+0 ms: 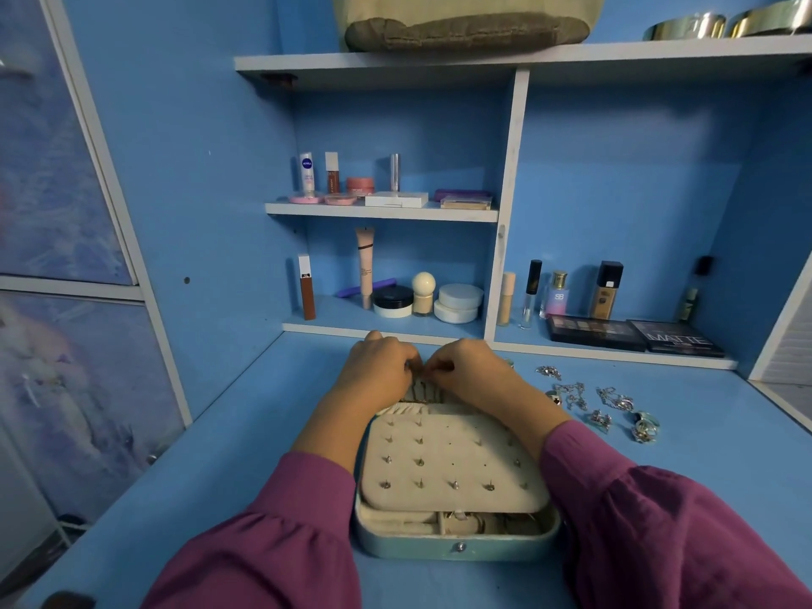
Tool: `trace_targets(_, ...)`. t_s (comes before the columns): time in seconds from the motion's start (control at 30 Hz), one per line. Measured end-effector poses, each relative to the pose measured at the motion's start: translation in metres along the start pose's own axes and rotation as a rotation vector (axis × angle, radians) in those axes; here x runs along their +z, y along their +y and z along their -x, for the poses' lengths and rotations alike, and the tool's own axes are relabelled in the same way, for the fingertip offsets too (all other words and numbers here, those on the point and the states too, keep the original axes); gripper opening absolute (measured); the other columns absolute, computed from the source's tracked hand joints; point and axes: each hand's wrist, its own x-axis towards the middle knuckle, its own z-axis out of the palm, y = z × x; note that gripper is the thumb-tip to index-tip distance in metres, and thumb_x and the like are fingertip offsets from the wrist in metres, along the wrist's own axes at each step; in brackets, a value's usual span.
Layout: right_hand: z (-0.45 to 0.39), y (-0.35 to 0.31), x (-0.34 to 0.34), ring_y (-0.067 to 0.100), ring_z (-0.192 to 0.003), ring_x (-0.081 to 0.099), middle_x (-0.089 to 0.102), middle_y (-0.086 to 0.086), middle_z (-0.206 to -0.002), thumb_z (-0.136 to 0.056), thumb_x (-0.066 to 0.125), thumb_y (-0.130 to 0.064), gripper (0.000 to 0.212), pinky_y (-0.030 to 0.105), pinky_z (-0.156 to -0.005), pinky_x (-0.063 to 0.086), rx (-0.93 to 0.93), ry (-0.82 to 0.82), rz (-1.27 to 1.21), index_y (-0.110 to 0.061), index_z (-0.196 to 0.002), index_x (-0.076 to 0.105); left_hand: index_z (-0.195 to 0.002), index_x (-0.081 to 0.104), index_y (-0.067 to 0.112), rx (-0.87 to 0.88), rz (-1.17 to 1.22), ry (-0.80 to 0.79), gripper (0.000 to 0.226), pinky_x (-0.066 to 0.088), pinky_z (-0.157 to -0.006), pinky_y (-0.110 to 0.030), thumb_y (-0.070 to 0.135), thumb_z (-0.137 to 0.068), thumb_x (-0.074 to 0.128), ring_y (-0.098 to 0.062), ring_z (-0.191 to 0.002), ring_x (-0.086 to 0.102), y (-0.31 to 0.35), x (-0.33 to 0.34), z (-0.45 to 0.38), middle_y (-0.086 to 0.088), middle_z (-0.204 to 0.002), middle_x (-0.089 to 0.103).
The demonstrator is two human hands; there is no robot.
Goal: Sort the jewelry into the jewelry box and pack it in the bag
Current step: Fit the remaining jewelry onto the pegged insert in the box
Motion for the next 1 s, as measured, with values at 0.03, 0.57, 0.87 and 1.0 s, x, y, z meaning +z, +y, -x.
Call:
trace_targets(0.03,-0.001,0.000,0.001,0.016,-0.089,0.061,0.071,0.004,-0.104,-0.091,0.056,-0.014,0.023,0.026,-0.081,0.050,0.003,-0.017,0.008,-0.014,-0.106,0.073,-0.111,0.067,0.032,0.009,-0.017,0.005,0.032,0.042,-0.090,-0.031,0.015,-0.096,0.044,-0.023,-0.111,0.045,0.001,0.001,0.000,-0.005,-0.112,0.055)
trace_targets(0.57,0.003,-0.007,-0.005,0.013,-0.067,0.051,0.067,0.008,-0.089,-0.091,0.057,-0.024,0.021,0.024,-0.060,0.041,0.136,-0.136,-0.066,-0.012,-0.093,0.075,-0.102,0.073,0.024,0.005,-0.043,0.034,0.023,0.037,-0.085,-0.028,0.020,-0.091,0.054,-0.021,-0.109,0.040,-0.003,0.004,0.001,-0.001,-0.099,0.057)
trace_targets(0.87,0.017,-0.005,-0.011,0.001,-0.063,0.051,0.063,-0.008,-0.075,-0.095,0.054,-0.025,0.019,0.011,-0.056,0.037,0.103,-0.043,-0.216,-0.015,-0.094,0.070,-0.079,0.070,0.029,-0.051,0.304,-0.009,0.013,0.041,-0.092,-0.033,0.027,-0.089,0.062,-0.014,-0.108,0.039,-0.012,-0.011,0.015,0.012,-0.085,0.055)
trace_targets(1.0,0.025,0.007,-0.019,0.009,-0.075,0.060,0.069,-0.007,-0.081,-0.091,0.060,-0.027,0.016,0.024,-0.068,0.048,0.118,-0.093,-0.174,-0.018,-0.088,0.073,-0.085,0.076,0.022,-0.042,0.261,-0.102,0.029,0.039,-0.089,-0.033,0.043,-0.091,0.057,-0.016,-0.105,0.038,-0.013,-0.009,0.019,-0.005,-0.092,0.061)
